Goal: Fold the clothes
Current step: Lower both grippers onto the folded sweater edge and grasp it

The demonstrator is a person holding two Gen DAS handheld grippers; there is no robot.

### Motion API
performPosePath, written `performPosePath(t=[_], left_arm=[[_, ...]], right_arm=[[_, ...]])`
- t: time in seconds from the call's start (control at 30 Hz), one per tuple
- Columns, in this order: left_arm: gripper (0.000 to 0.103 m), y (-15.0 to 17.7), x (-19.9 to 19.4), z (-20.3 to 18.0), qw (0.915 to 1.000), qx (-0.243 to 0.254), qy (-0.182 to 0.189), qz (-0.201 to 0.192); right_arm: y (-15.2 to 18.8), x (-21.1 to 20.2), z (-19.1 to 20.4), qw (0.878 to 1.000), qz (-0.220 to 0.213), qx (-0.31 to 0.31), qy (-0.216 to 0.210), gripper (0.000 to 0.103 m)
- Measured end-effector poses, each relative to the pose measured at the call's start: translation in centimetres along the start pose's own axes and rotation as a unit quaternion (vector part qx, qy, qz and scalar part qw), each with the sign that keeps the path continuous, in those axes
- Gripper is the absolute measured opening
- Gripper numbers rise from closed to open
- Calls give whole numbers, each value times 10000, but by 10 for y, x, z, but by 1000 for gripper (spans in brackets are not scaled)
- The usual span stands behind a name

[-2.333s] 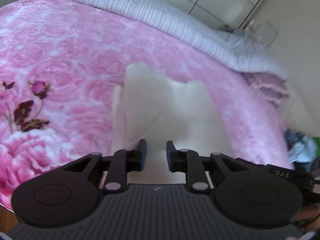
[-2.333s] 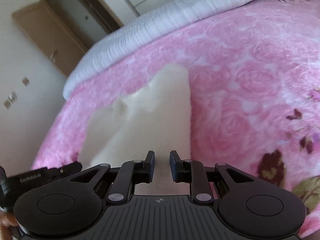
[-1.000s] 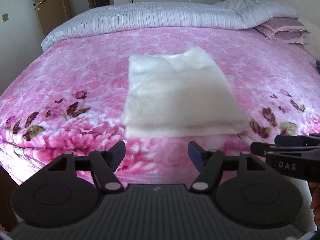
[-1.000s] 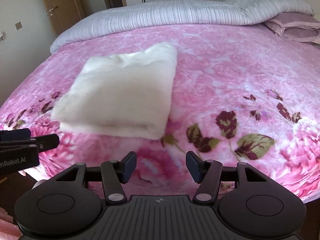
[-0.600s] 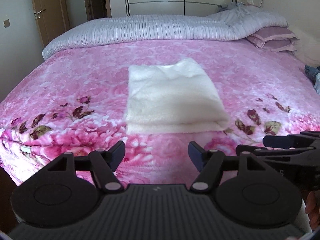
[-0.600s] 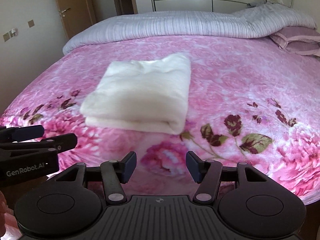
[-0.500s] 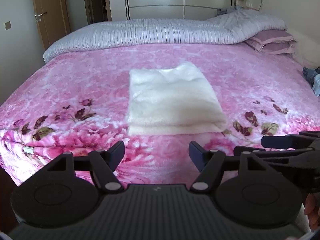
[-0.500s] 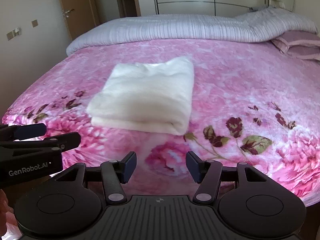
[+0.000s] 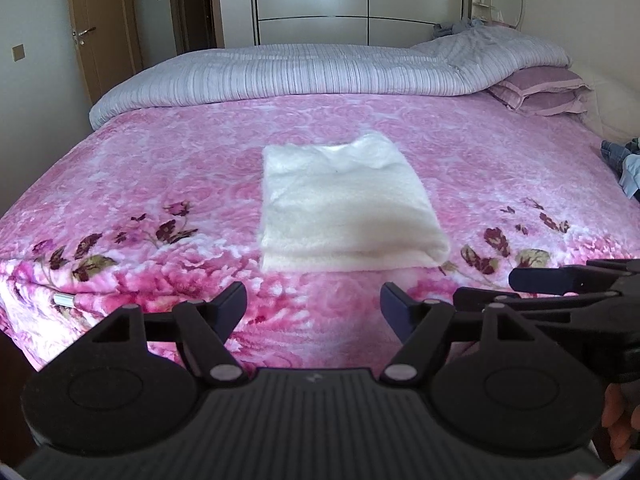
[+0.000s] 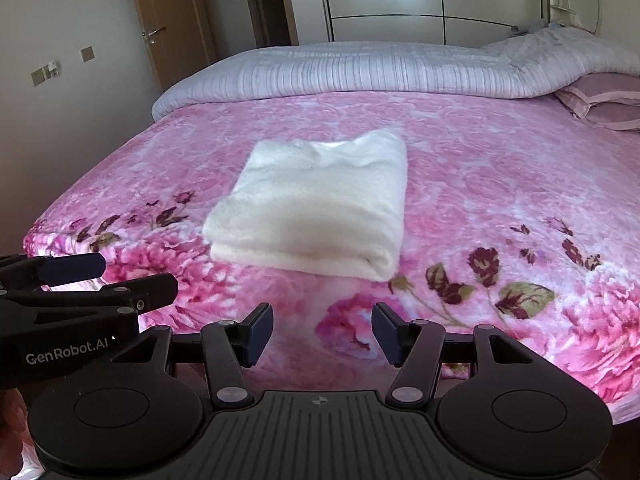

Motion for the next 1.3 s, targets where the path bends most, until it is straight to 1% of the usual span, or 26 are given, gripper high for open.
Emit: performPosePath(t=[0.1, 0.2, 0.33, 0.43, 0.53, 0.7, 0.77, 0.83, 0.9, 0.93, 0.97, 1.0, 1.03, 1.1, 1.17, 1.23, 1.3], left_arm=[[71, -4, 14, 9, 9997, -141, 214, 63], [71, -9, 34, 27, 9976, -414, 531, 182], [71, -20, 64, 65, 9918, -903, 860, 281], [71, -35, 97, 94, 9871, -1237, 957, 332], [71, -54, 139, 118, 9848, -1370, 967, 456], [70, -86, 207, 144, 9805, -1524, 1136, 505], [66, -96, 233, 150, 9777, -1579, 1281, 518], [64, -103, 257, 152, 9745, -1625, 1449, 547], [59, -107, 280, 153, 9717, -1671, 1546, 632], [52, -108, 290, 153, 9706, -1685, 1583, 671], [43, -109, 298, 154, 9689, -1708, 1657, 679], [39, -108, 306, 153, 9662, -1753, 1765, 677], [35, -107, 312, 153, 9637, -1802, 1852, 676], [31, -103, 316, 152, 9616, -1885, 1890, 635], [20, -100, 316, 155, 9606, -1932, 1914, 568], [15, -96, 313, 162, 9577, -2055, 1957, 473], [13, -92, 309, 169, 9544, -2188, 1994, 374]], right_arm=[[-4, 8, -9, 10000, 48, 68, -28, 59], [-13, 22, -31, 9994, 158, 310, -51, 59], [-45, 47, -72, 9972, 292, 683, -80, 58], [-78, 64, -96, 9957, 230, 885, -178, 58], [-117, 90, -113, 9939, 193, 999, -435, 58], [-151, 145, -123, 9889, 402, 1222, -738, 58], [-165, 167, -127, 9864, 485, 1311, -860, 58], [-178, 189, -131, 9837, 568, 1399, -980, 58], [-192, 212, -135, 9806, 651, 1487, -1101, 58], [-198, 222, -137, 9788, 695, 1543, -1157, 57], [-200, 232, -141, 9757, 759, 1685, -1181, 56], [-201, 240, -144, 9729, 829, 1798, -1198, 52], [-203, 247, -148, 9700, 909, 1890, -1227, 41], [-201, 262, -152, 9627, 1119, 2083, -1317, 34], [-200, 270, -147, 9624, 1156, 2073, -1321, 33], [-201, 272, -138, 9676, 1127, 1873, -1263, 33], [-202, 273, -130, 9710, 1118, 1735, -1210, 33]])
Point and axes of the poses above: each gripper's, at about its wrist camera, not at the fingertips, and x roughly the way its jaws point, z to its left, y to its underside, the point moved 1 cm from there along x, roughly the way its jaws point, and after that the axes turned 14 degrees about x, right-handed, at the moved point
